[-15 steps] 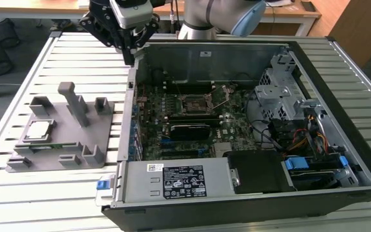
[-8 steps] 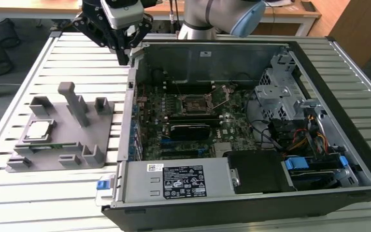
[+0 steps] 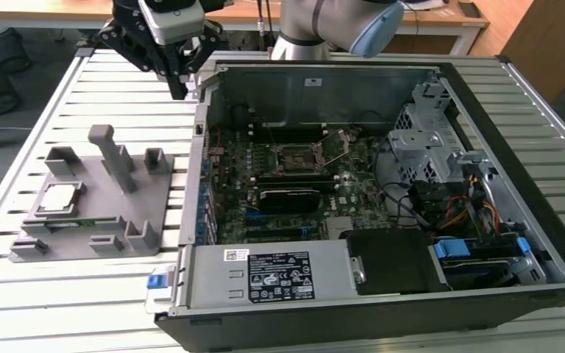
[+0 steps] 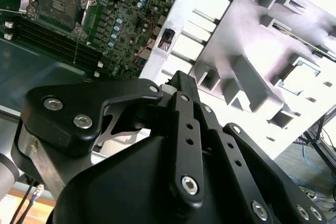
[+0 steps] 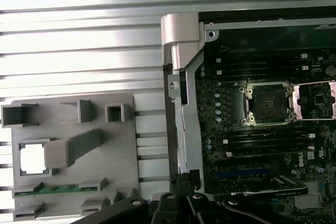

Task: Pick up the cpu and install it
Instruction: 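Reach for the cpu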

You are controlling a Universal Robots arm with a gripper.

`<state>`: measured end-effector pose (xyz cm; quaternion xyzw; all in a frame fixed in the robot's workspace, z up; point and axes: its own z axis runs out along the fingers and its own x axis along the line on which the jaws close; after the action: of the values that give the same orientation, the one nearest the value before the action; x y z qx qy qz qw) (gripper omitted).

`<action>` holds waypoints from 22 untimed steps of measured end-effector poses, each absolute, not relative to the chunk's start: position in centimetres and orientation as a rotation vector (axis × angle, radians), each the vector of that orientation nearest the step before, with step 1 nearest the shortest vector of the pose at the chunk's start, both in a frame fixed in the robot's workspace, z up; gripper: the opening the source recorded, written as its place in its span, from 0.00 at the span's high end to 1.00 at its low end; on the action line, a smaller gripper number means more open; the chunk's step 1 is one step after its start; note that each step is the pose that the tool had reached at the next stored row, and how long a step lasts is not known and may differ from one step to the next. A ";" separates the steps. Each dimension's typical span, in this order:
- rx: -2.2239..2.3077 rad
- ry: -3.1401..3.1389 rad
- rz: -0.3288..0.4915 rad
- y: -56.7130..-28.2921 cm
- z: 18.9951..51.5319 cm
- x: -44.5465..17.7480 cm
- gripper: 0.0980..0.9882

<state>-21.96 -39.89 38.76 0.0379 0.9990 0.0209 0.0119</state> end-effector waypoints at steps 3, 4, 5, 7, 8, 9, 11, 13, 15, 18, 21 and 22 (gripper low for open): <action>0.118 3.115 0.065 -39.9 38.7 -22.4 0.99; 0.118 3.115 0.065 -39.9 38.7 -22.5 0.99; 0.118 3.115 0.065 -39.9 38.7 -22.6 0.99; 0.118 3.115 0.065 -39.9 38.7 -22.8 0.99; 0.118 3.115 0.065 -39.9 38.7 -23.0 0.99; 0.118 3.115 0.065 -39.9 38.6 -23.1 0.99; 0.118 3.115 0.065 -39.9 38.6 -23.3 0.99; 0.118 3.115 0.065 -39.9 38.6 -23.6 0.99; 0.118 3.115 0.065 -39.9 38.5 -23.8 0.99; 0.118 3.115 0.065 -39.9 38.5 -24.1 0.99; 0.118 3.115 0.065 -39.9 38.4 -24.4 0.99; 0.118 3.115 0.065 -39.9 38.4 -24.5 0.99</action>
<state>-24.46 -39.89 38.37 0.0379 0.9990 0.0209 0.0118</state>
